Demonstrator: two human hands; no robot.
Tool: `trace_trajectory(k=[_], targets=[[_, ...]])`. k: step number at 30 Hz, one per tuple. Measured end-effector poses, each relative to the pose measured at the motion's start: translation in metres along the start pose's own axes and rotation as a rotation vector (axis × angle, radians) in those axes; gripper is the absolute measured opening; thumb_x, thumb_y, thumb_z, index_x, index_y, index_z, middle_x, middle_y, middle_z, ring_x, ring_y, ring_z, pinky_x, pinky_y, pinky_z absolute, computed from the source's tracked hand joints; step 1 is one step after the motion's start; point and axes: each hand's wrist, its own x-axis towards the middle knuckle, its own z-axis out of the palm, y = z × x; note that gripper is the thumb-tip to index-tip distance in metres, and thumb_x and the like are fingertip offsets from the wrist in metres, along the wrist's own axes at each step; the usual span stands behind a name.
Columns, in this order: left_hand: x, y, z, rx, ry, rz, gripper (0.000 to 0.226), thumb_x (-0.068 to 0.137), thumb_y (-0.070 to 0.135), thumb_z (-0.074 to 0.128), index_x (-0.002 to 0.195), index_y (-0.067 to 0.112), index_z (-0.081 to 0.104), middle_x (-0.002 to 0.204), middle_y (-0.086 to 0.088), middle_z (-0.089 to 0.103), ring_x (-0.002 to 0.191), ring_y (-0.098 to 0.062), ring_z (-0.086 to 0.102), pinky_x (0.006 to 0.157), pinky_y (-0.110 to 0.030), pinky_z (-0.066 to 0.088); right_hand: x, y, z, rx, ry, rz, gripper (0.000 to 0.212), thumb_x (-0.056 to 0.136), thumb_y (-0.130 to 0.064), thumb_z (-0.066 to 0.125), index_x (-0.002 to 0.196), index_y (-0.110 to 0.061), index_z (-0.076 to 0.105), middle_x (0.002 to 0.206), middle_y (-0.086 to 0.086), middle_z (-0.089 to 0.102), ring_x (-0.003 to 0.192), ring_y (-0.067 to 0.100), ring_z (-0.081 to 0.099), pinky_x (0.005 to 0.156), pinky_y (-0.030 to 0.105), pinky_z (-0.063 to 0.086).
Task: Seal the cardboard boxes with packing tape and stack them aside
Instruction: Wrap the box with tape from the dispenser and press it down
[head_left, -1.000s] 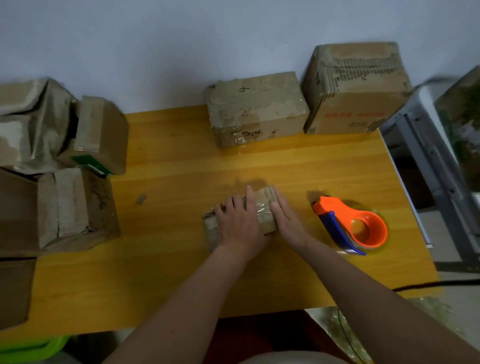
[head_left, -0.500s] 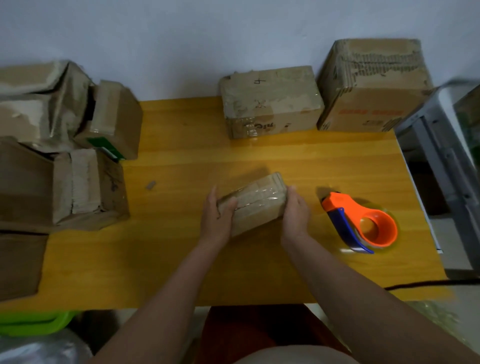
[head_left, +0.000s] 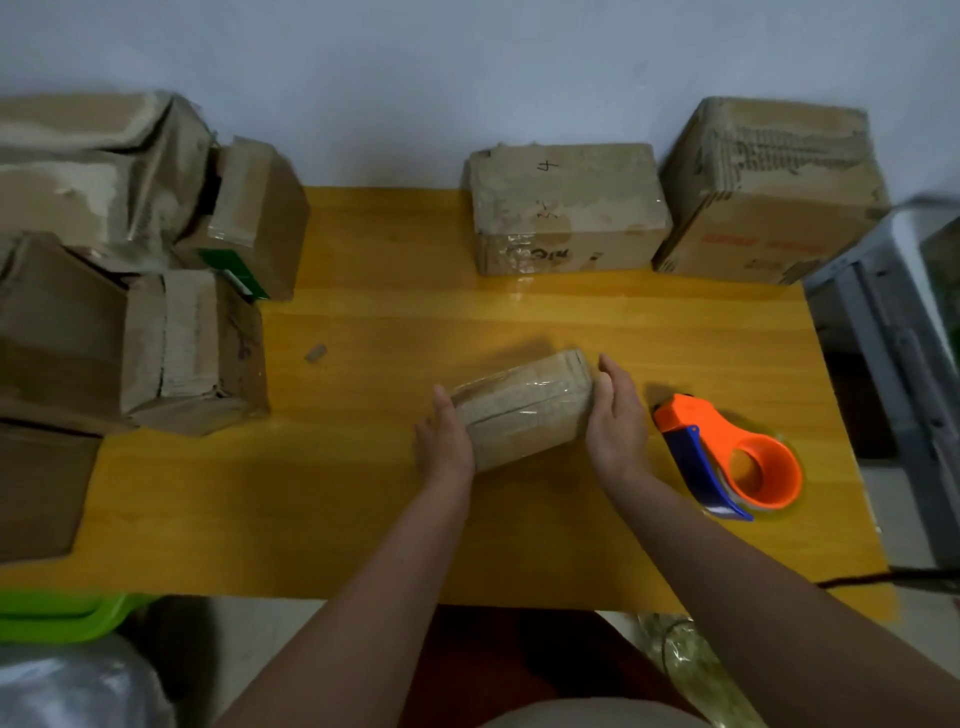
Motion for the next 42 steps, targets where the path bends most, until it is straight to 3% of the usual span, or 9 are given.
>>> trace_trajectory(k=[3, 8, 14, 18, 21, 28, 32, 38, 42], targets=[[-0.014, 0.002, 0.001, -0.097, -0.064, -0.072, 0.062, 0.101, 0.057, 0.022, 0.143, 0.017, 0.044, 0.146, -0.011, 0.044, 0.131, -0.032, 0.042, 0.103, -0.043, 0.036, 0.001, -0.002, -0.005, -0.087, -0.177, -0.06, 0.042, 0.104, -0.021, 0.032, 0.142, -0.008, 0.041, 0.141, 0.01, 0.048, 0.132, 0.024, 0.041, 0.104, 0.026, 0.031], [-0.011, 0.016, -0.008, -0.061, -0.069, -0.022, 0.056, 0.103, 0.049, 0.029, 0.136, 0.009, 0.05, 0.14, -0.01, 0.049, 0.128, -0.029, 0.046, 0.1, -0.039, 0.038, 0.012, -0.014, -0.016, -0.211, -0.343, -0.002, 0.044, 0.104, -0.022, 0.031, 0.146, -0.01, 0.034, 0.144, 0.013, 0.044, 0.132, 0.029, 0.04, 0.107, 0.035, 0.033], [-0.007, 0.013, -0.032, 0.182, 0.015, 0.221, 0.051, 0.102, 0.031, 0.043, 0.15, 0.015, 0.032, 0.15, -0.009, 0.039, 0.134, -0.028, 0.04, 0.11, -0.043, 0.035, 0.001, -0.025, -0.038, -0.347, -0.243, -0.114, 0.059, 0.098, -0.018, 0.048, 0.15, -0.013, 0.021, 0.153, 0.01, 0.027, 0.14, 0.025, 0.03, 0.114, 0.035, 0.026], [-0.024, 0.0, -0.03, 0.283, -0.055, 0.257, 0.052, 0.099, 0.021, 0.053, 0.148, 0.016, 0.036, 0.138, -0.007, 0.051, 0.115, -0.022, 0.053, 0.1, -0.043, 0.046, -0.001, -0.033, -0.043, -0.406, -0.39, 0.013, 0.054, 0.097, -0.025, 0.052, 0.145, -0.011, 0.031, 0.141, 0.014, 0.046, 0.127, 0.03, 0.046, 0.101, 0.034, 0.038], [-0.027, 0.01, -0.022, 0.315, -0.083, 0.271, 0.049, 0.099, 0.018, 0.05, 0.147, 0.018, 0.039, 0.136, -0.005, 0.052, 0.115, -0.024, 0.053, 0.098, -0.046, 0.047, 0.001, -0.038, -0.04, -0.346, -0.441, 0.049, 0.048, 0.097, -0.018, 0.05, 0.143, -0.013, 0.035, 0.136, 0.011, 0.052, 0.124, 0.028, 0.049, 0.094, 0.028, 0.04], [-0.019, 0.081, 0.03, 0.358, -0.231, 0.355, 0.053, 0.097, 0.013, 0.052, 0.147, 0.02, 0.038, 0.137, -0.006, 0.053, 0.108, -0.024, 0.056, 0.094, -0.037, 0.049, 0.051, -0.05, -0.07, -0.185, -0.25, 0.054, 0.045, 0.093, -0.006, 0.051, 0.138, -0.007, 0.043, 0.134, 0.013, 0.054, 0.125, 0.031, 0.048, 0.102, 0.035, 0.038], [-0.031, 0.116, 0.088, 0.363, -0.411, 0.45, 0.048, 0.099, 0.011, 0.049, 0.145, 0.024, 0.041, 0.133, 0.002, 0.053, 0.099, -0.012, 0.05, 0.076, -0.026, 0.044, 0.083, -0.049, -0.124, -0.121, -0.069, 0.109, 0.044, 0.093, -0.007, 0.053, 0.136, -0.007, 0.045, 0.131, 0.013, 0.055, 0.123, 0.03, 0.05, 0.102, 0.037, 0.04], [-0.054, 0.136, 0.192, 0.551, -0.544, 0.538, 0.045, 0.096, 0.016, 0.051, 0.14, 0.025, 0.046, 0.136, -0.011, 0.04, 0.129, -0.029, 0.04, 0.11, -0.037, 0.035, 0.115, -0.017, -0.199, -0.104, 0.134, 0.225, 0.041, 0.093, -0.009, 0.052, 0.133, -0.008, 0.047, 0.12, 0.004, 0.056, 0.117, 0.026, 0.052, 0.096, 0.038, 0.042], [-0.061, 0.124, 0.234, 0.74, -0.547, 0.562, 0.048, 0.097, 0.017, 0.049, 0.144, 0.021, 0.041, 0.143, -0.015, 0.039, 0.141, -0.029, 0.02, 0.112, -0.029, 0.022, 0.12, 0.012, -0.221, -0.092, 0.066, 0.331, 0.049, 0.093, -0.015, 0.055, 0.139, -0.01, 0.038, 0.128, 0.0, 0.051, 0.118, 0.025, 0.051, 0.097, 0.037, 0.043]])
